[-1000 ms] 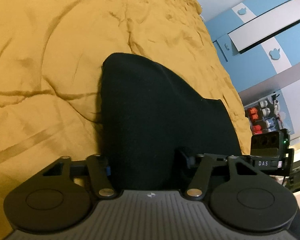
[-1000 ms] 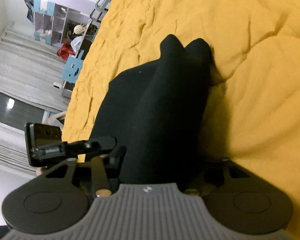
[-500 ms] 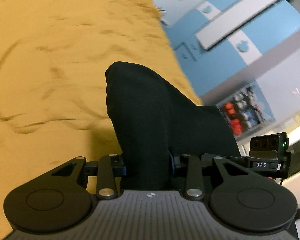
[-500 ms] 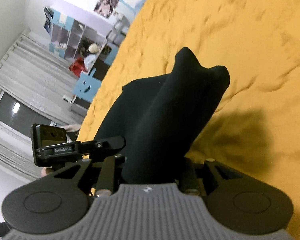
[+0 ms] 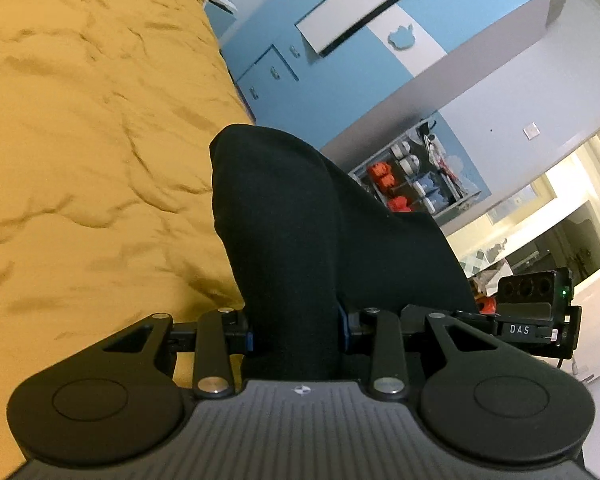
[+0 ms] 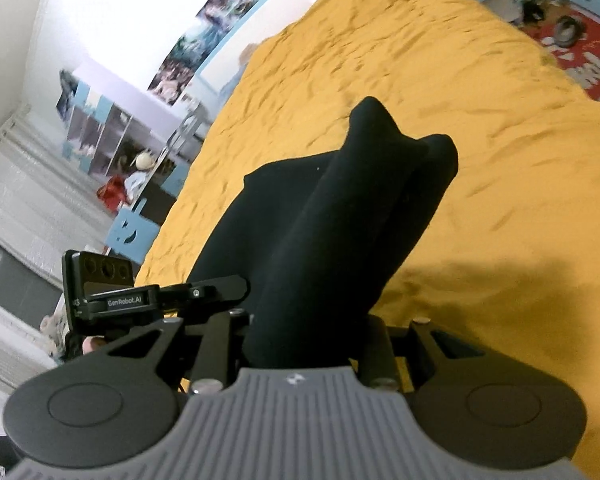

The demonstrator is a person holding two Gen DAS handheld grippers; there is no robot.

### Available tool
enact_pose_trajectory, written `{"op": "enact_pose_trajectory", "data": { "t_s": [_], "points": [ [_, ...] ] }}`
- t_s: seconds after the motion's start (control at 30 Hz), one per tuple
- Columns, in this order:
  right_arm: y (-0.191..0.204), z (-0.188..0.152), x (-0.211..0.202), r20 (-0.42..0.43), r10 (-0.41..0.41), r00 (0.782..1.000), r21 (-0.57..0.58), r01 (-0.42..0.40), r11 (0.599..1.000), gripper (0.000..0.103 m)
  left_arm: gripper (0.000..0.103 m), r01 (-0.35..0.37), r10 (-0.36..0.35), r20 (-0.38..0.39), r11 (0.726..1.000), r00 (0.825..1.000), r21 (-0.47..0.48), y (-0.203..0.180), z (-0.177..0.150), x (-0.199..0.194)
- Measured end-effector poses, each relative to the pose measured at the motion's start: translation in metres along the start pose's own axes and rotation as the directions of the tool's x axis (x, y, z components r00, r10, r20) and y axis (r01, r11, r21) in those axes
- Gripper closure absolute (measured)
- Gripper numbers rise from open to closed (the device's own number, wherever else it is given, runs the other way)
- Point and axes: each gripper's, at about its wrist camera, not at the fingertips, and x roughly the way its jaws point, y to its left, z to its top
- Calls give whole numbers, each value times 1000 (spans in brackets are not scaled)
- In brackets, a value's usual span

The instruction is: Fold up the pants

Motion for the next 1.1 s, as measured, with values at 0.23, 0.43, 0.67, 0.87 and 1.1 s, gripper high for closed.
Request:
{"op": "enact_pose_trajectory", "data": {
  "t_s": [0.23, 0.43, 0.67, 0.87, 1.1],
  "points": [
    [-90, -4, 15, 22, -8, 1000, 111, 6, 994, 82, 64, -53, 47, -77, 996, 996, -72, 44, 3, 64],
    [-145, -33, 53, -6, -10, 1000, 227, 12, 974, 74, 55, -98, 79, -125, 983, 989, -157, 84, -17, 80],
    [-151, -73, 21, 34, 5, 999, 250, -13, 968, 63, 46, -112, 108, -108, 993, 988, -33, 61, -56, 45],
    [-118, -103, -7, 35, -149, 988, 158, 142, 977, 57, 38, -245, 259, -111, 961, 959, 129, 32, -83, 31],
    [-48, -126, -33, 108, -424, 899, 37, 422, 906, 24, 36, -389, 420, -88, 888, 903, 244, -19, -81, 11]
  ]
}}
